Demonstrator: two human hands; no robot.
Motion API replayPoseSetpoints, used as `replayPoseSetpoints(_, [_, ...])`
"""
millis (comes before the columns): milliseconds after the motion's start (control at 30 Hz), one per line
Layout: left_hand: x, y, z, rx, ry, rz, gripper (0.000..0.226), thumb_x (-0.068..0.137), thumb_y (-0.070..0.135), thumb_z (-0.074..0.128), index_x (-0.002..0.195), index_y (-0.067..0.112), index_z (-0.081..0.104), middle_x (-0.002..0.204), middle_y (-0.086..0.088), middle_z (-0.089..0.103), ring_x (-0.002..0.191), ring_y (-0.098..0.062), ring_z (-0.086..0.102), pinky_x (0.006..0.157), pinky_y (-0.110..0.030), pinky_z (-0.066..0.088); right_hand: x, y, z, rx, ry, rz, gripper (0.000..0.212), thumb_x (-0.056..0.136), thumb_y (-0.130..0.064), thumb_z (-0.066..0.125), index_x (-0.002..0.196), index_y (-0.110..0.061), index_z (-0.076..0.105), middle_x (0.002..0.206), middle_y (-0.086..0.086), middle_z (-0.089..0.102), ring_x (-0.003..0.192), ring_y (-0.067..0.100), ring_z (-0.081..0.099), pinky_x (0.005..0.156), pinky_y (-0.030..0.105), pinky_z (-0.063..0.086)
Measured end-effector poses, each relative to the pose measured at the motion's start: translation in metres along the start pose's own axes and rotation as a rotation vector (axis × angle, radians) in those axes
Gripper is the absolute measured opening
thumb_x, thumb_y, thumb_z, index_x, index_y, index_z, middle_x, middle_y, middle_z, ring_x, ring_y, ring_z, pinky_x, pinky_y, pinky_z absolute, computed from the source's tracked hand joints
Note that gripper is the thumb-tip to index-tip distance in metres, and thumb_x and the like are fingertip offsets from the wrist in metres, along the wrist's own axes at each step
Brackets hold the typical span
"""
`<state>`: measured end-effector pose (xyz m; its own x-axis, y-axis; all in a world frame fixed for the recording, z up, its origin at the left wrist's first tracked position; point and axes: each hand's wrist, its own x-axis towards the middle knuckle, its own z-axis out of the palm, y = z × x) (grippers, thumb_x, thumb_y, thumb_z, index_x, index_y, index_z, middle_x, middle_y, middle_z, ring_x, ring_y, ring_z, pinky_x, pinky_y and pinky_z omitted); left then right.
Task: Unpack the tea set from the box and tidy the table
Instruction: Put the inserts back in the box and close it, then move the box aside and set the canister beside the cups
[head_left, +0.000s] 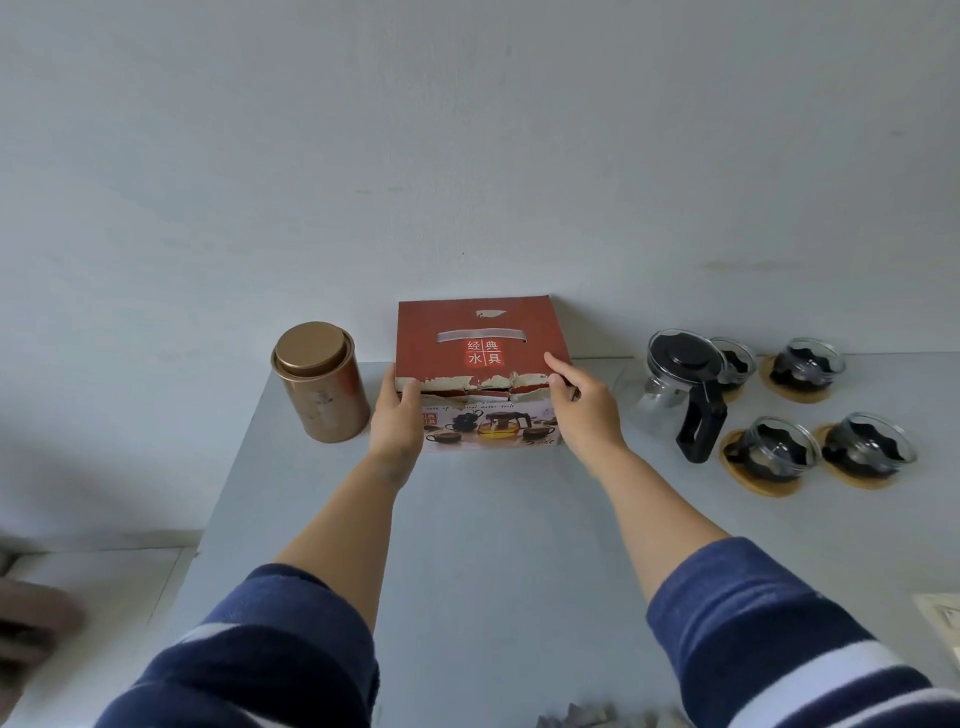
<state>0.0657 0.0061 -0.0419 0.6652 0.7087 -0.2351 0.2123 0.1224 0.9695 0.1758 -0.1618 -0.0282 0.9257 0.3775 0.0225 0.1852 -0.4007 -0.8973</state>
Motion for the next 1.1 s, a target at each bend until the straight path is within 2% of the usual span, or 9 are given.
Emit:
replayPoseSetpoints(67, [0.001, 0.0, 0.003, 0.029, 0.058, -0.008, 0.041, 0.098, 0.03, 0.034, 0.138, 0.029, 0.04, 0.129, -0.003, 0.061, 0.115, -0.024, 0.06, 0.095, -0.038, 0.049, 0.002, -0.001, -0.001, 0.0, -0.015, 0.021, 0.037, 0.101, -0.02, 0.041, 0.135, -0.026, 0.055, 0.101, -0.013, 0.061, 0.067, -0.005, 0.038, 0.063, 0.009, 0.036])
replayPoseSetpoints(167, [-0.002, 0.007, 0.008, 0.105, 0.146, 0.006, 0.048, 0.102, 0.03, 0.035, 0.148, 0.018, 0.03, 0.139, -0.005, 0.053, 0.125, -0.025, 0.053, 0.104, -0.038, 0.043, 0.004, -0.01, -0.004, -0.012, -0.087, 0.055, 0.039, 0.102, -0.021, 0.039, 0.139, -0.028, 0.049, 0.145, -0.002, 0.048, 0.113, 0.012, 0.055, 0.095, 0.023, 0.044])
replayPoseSetpoints(300, [-0.006, 0.007, 0.004, 0.167, 0.167, -0.001, 0.065, 0.098, 0.045, 0.043, 0.148, 0.007, 0.027, 0.151, -0.008, 0.038, 0.139, -0.027, 0.037, 0.114, -0.038, 0.031, 0.005, -0.015, -0.002, -0.199, -0.229, 0.085, 0.05, 0.099, -0.033, 0.042, 0.148, -0.037, 0.03, 0.158, 0.001, 0.025, 0.133, 0.022, 0.04, 0.103, 0.033, 0.038])
replayPoseSetpoints(400, [-0.019, -0.006, -0.005, 0.341, 0.09, 0.03, 0.07, 0.095, 0.052, 0.041, 0.15, 0.01, 0.027, 0.155, -0.009, 0.034, 0.141, -0.027, 0.035, 0.115, -0.044, 0.031, -0.005, -0.021, 0.011, -0.608, -0.053, 0.002, 0.055, 0.096, -0.035, 0.045, 0.148, -0.038, 0.027, 0.162, 0.01, 0.008, 0.148, 0.033, 0.006, 0.117, 0.055, 0.008])
replayPoseSetpoints(533, [-0.055, -0.049, -0.029, 0.78, 0.071, 0.035, 0.057, 0.101, 0.039, 0.035, 0.151, 0.014, 0.024, 0.159, -0.004, 0.027, 0.146, -0.023, 0.026, 0.118, -0.041, 0.024, -0.032, -0.049, 0.049, -0.547, 0.143, -0.421, 0.046, 0.085, -0.013, 0.058, 0.13, -0.02, 0.057, 0.144, 0.014, 0.044, 0.135, 0.035, 0.035, 0.109, 0.051, 0.034])
replayPoseSetpoints(633, [-0.083, -0.083, -0.054, 0.981, 0.08, 0.048, 0.054, 0.102, 0.035, 0.029, 0.153, 0.019, 0.02, 0.162, 0.005, 0.016, 0.151, -0.014, 0.006, 0.121, -0.04, 0.008, -0.052, -0.068, 0.09, -0.312, -0.019, -0.606, 0.041, 0.083, 0.002, 0.053, 0.122, -0.009, 0.061, 0.126, 0.01, 0.056, 0.118, 0.027, 0.05, 0.098, 0.035, 0.045])
replayPoseSetpoints(833, [-0.106, -0.115, -0.089, 1.197, 0.029, 0.165, 0.079, 0.082, 0.052, -0.005, 0.155, 0.025, 0.009, 0.164, 0.009, 0.003, 0.151, -0.01, -0.005, 0.12, -0.039, -0.011, -0.062, -0.075, 0.182, 0.056, -0.492, 0.039, 0.082, 0.082, -0.018, 0.068, 0.149, -0.017, 0.022, 0.148, 0.008, 0.038, 0.132, 0.024, 0.043, 0.107, 0.037, 0.04])
replayPoseSetpoints(967, [-0.102, -0.119, -0.09, 1.175, 0.09, 0.206, 0.063, 0.094, 0.047, 0.022, 0.153, 0.027, 0.018, 0.163, 0.009, 0.013, 0.151, -0.009, 0.002, 0.122, -0.043, -0.004, -0.037, -0.072, 0.221, 0.024, -0.338, 0.104, 0.114, 0.069, -0.03, 0.082, 0.151, -0.019, 0.003, 0.154, 0.011, 0.023, 0.139, 0.03, 0.03, 0.114, 0.04, 0.029])
replayPoseSetpoints(1100, [-0.099, -0.124, -0.09, 1.139, 0.101, 0.205, 0.061, 0.094, 0.047, 0.032, 0.152, 0.029, 0.021, 0.162, 0.01, 0.017, 0.151, -0.008, 0.003, 0.122, -0.043, -0.004, -0.026, -0.071, 0.253, 0.085, -0.19, 0.1, 0.12, 0.061, -0.031, 0.087, 0.15, -0.023, 0.006, 0.148, 0.012, 0.025, 0.132, 0.035, 0.038, 0.11, 0.045, 0.034])
